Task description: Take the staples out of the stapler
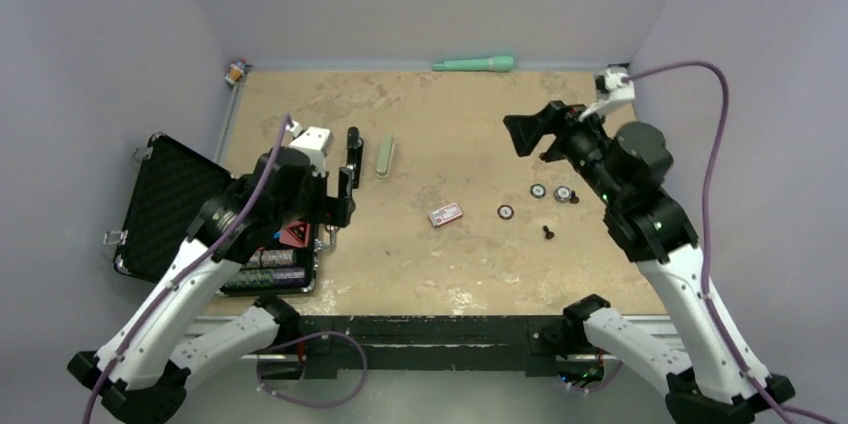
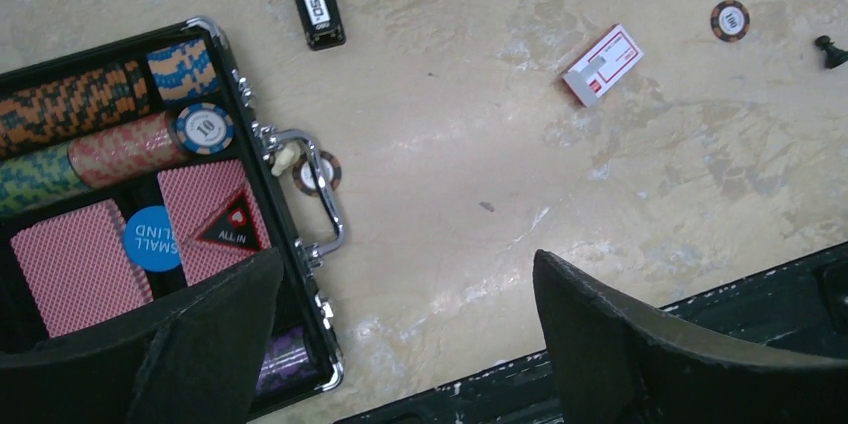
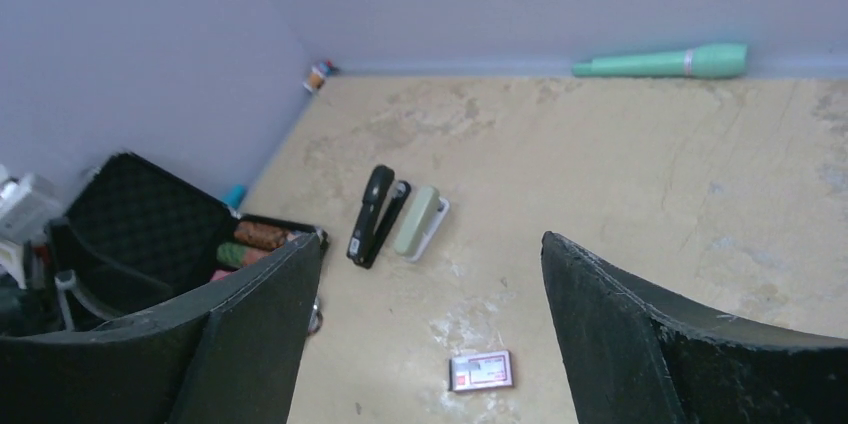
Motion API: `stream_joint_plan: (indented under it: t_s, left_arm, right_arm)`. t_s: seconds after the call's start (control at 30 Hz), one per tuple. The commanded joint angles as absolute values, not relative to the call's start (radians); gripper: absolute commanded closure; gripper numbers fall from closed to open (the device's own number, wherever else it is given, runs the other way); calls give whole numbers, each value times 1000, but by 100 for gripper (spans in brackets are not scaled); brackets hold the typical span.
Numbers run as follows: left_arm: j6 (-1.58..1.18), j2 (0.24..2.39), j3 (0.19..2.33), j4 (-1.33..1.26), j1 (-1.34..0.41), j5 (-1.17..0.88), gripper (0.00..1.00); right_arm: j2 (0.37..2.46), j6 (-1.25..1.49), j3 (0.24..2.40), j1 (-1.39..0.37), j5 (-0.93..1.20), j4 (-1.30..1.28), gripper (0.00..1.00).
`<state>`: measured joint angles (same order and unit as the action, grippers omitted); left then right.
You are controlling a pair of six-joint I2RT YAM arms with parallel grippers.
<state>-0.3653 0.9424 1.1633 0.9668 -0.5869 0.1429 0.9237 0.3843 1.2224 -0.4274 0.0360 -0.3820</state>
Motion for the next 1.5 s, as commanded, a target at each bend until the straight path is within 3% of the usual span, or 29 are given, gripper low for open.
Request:
stream_joint_plan:
  t_s: [0.0,0.2,0.4,0.63,1.47]
  left_arm:
    - [-322,783,1036,926,-578,197,0]
    - [-290,542,863,814,-578,197,0]
    - [-332,396,795,794,-578,242,0]
    - [-349,385,785,810,-577,235,0]
    - [-353,383,778,818,-577,226,0]
  right_arm:
    - [731,466,1091,-432,-43,-189,15]
    - [498,544,887,-432,-69,-172,8]
    - [456,591,810,-431,-53,-356,4]
    - [415,598,756,-431,12,-341,4]
    - [376,660,752,-431,-74,-380,1]
